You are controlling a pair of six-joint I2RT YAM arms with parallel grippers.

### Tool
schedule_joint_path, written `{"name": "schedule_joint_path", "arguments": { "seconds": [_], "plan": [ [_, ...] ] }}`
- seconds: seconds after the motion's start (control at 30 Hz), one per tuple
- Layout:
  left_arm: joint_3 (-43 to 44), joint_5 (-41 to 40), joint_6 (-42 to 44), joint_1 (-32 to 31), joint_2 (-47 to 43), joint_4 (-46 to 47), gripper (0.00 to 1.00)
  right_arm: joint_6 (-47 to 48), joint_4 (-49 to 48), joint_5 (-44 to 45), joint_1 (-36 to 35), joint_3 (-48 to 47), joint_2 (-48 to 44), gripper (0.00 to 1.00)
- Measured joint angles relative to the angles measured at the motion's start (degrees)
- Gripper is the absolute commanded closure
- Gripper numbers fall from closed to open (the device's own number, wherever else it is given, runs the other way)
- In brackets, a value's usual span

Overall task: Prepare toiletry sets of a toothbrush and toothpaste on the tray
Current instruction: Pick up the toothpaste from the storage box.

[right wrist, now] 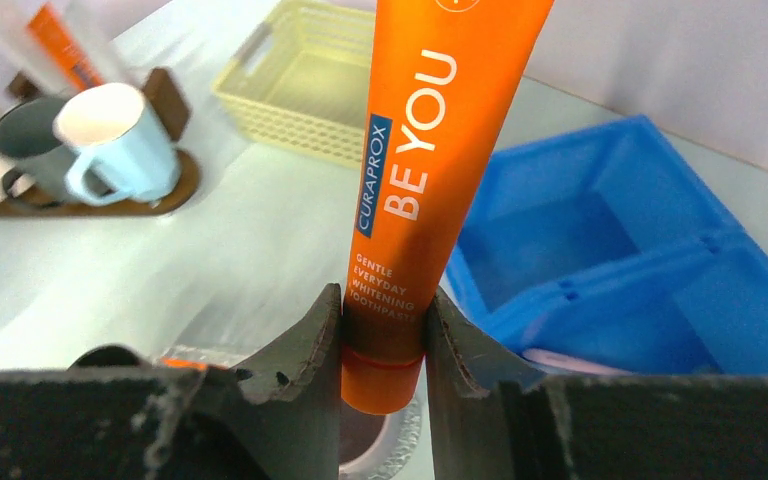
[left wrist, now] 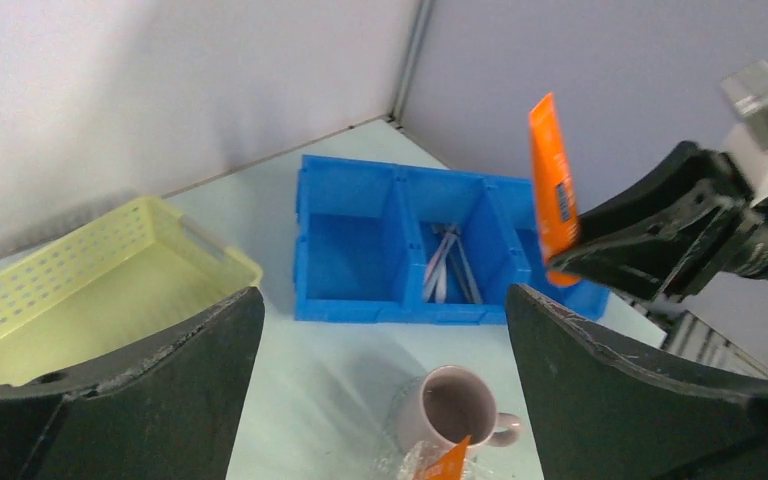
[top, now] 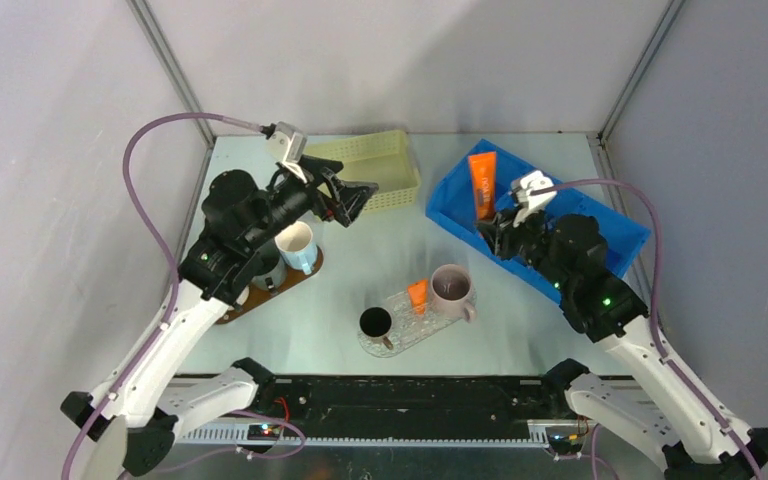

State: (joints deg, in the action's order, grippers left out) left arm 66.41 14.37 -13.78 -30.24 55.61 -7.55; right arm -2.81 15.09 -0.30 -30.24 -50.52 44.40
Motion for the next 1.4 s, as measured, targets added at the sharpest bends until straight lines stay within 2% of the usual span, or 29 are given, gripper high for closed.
{"name": "schedule_joint_path", "arguments": {
  "seconds": [0.33, 0.7, 0.83, 0.9, 0.93, 0.97, 1.0, 1.07, 1.13, 1.23, 1.33, 1.4],
  "plan": [
    [6.23, 1.42, -2.60, -6.88, 4.68, -2.95, 0.06, 8.57, -3.63, -4.26, -11.82, 0.00, 3.67, 1.00],
    [11.91, 1.51, -5.05, -10.49, 11.26, -9.75, 0.29, 14.12, -6.84, -4.96, -18.05, 0.00, 6.16, 1.00],
    [13.11, 2.19, -5.75, -10.78, 12.76, -12.02, 0.46, 15.30, -7.28, -4.94, -19.21, 0.00, 6.62, 1.00],
    [13.42, 2.60, -5.97, -10.88, 13.29, -12.92, 0.59, 15.56, -7.39, -4.92, -19.65, 0.00, 6.93, 1.00],
    [13.64, 2.78, -6.12, -10.93, 13.55, -13.35, 0.71, 15.78, -7.41, -4.92, -19.89, 0.00, 7.13, 1.00],
    [13.79, 2.93, -6.27, -10.95, 13.79, -13.49, 0.78, 15.96, -7.43, -4.92, -20.04, 0.00, 7.23, 1.00],
    [13.94, 3.26, -6.32, -11.02, 14.03, -13.68, 0.91, 16.13, -7.39, -4.76, -20.22, 0.00, 7.37, 1.00],
    [14.19, 3.87, -6.49, -11.13, 14.27, -13.99, 0.99, 16.44, -7.30, -4.61, -20.22, 0.00, 7.65, 1.00],
    [14.60, 4.87, -6.56, -11.17, 14.38, -14.32, 1.00, 16.63, -7.10, -4.61, -20.24, 0.00, 7.91, 0.94],
    [14.99, 5.42, -6.10, -11.39, 14.40, -14.58, 1.00, 16.90, -7.13, -4.42, -20.33, 0.00, 8.00, 0.74],
    [15.04, 5.38, -5.05, -11.43, 14.38, -14.86, 1.00, 17.11, -7.06, -4.33, -20.33, 0.00, 7.98, 0.48],
    [15.06, 5.01, -3.56, -11.67, 14.25, -15.47, 1.00, 17.44, -6.99, -3.74, -20.37, 0.00, 7.98, 0.36]
  ]
}}
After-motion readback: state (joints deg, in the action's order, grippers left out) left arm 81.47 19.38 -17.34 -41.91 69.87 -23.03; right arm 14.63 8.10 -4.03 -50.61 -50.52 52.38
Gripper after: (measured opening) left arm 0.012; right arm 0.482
